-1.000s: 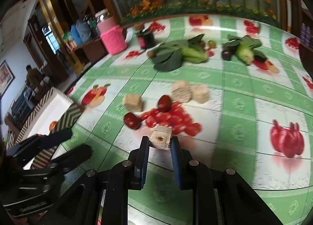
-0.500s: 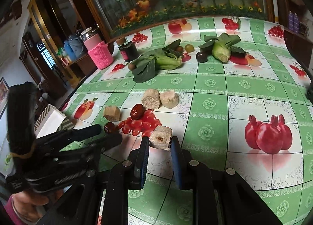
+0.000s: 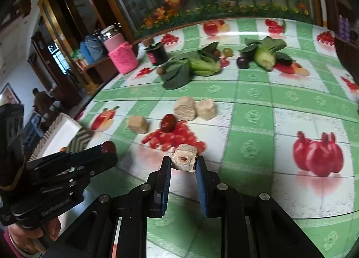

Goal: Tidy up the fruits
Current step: 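Grasp a red date with the left tool while the right tool grasps a tan cylinder cake, then carry the date and cake into the white tray and open both tools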

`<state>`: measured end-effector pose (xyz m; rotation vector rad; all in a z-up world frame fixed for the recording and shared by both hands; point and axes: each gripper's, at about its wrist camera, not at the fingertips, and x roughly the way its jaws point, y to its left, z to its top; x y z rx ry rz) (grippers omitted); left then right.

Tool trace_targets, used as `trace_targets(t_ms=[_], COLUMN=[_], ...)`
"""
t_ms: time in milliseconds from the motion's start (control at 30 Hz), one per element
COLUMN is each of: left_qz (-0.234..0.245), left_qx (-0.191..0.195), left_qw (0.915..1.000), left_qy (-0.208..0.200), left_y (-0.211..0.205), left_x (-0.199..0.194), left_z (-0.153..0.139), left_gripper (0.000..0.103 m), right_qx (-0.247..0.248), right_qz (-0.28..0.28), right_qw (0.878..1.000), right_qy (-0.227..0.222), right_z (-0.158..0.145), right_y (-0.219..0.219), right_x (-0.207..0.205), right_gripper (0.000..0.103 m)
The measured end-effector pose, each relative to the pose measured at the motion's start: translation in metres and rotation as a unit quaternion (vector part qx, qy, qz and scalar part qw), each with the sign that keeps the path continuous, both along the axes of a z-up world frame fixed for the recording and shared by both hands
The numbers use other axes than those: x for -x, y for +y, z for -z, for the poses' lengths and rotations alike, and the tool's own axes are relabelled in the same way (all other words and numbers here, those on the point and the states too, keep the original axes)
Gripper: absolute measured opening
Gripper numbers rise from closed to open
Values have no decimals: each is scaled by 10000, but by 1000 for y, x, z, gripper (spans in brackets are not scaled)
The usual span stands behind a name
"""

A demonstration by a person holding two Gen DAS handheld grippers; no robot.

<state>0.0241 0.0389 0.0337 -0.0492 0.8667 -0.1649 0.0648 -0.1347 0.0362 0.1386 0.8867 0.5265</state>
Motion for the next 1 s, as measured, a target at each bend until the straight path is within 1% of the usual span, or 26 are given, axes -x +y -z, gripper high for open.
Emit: trace_targets(t_ms=[67,167,300,433,633,733,1000], left_qz=[-60,-138,-197,-276,-519,-668,-1027], left_qx=[-52,-149,-236,-278,-373,-481,-692], left_qw=[10000,9996,9990,9984,9969,9949,9892], left_qy=[-49,-175,-336,-418,-458,-590,-786], left_y=[5,13,21,33,55,67,101], left_x=[13,32,50,67,88,101,125], left_z=[-5,-12,-20,-23,-25,-31,-39], left_gripper=[26,26,26,26,26,26,26], right_qx=[-189,-79,-143,-184,-283,-359,-285], right_qz=[-35,10,-58,-156,-326,-415,-741], right_qw=[9998,9998,9990,9985,9980,9975,9955], right_qy=[79,-202,-430,-485,-451,-440,-516], right_z=[0,-14,-29,-34,-33,-33,-40], right_y=[3,10,18,27,44,53,91], right_x=[3,18,45,67,91,100,117], right_gripper=[22,22,22,22,22,22,22])
